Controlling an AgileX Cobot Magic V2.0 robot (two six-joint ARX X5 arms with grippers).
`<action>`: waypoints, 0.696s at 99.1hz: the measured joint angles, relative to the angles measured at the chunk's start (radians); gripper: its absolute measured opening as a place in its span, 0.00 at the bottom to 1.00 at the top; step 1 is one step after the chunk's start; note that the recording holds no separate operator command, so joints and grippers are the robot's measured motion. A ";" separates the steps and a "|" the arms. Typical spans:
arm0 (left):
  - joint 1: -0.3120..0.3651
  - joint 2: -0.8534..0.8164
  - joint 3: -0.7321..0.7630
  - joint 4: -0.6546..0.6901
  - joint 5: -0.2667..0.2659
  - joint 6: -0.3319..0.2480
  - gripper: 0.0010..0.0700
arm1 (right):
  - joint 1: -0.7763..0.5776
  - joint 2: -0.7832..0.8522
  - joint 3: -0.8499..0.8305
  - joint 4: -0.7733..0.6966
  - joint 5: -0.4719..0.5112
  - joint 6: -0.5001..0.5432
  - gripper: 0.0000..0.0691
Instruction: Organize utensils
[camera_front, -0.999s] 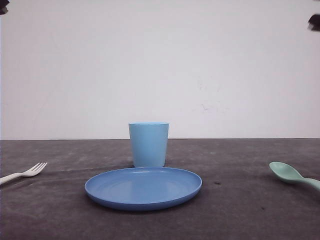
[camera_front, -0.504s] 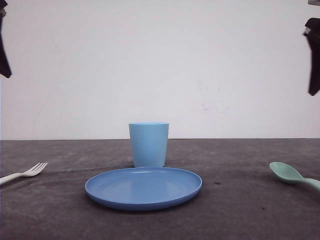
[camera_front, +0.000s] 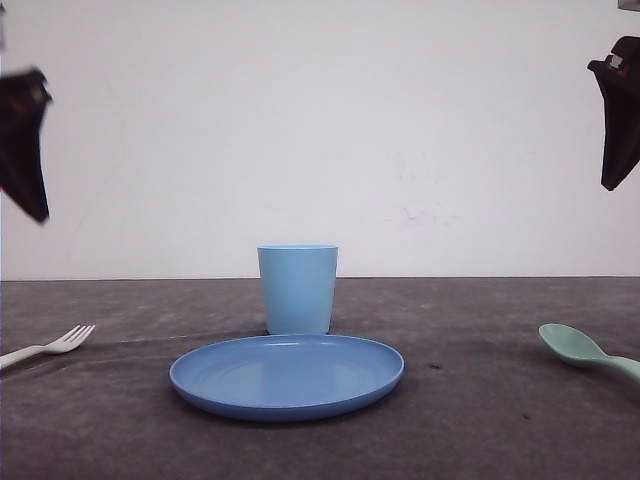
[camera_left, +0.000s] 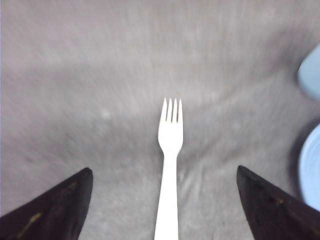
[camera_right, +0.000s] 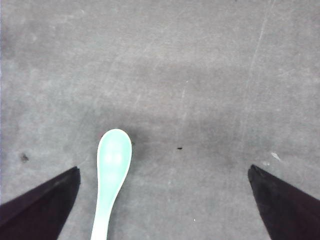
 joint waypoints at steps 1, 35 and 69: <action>-0.001 0.008 0.000 0.000 0.000 0.000 0.79 | 0.000 0.000 0.000 0.000 0.000 0.000 0.98; -0.011 0.242 0.000 0.087 -0.001 0.016 0.79 | 0.000 0.000 0.000 0.000 0.000 0.000 0.98; -0.016 0.335 0.000 0.124 -0.002 0.055 0.77 | 0.000 0.000 0.000 -0.013 0.000 0.000 0.98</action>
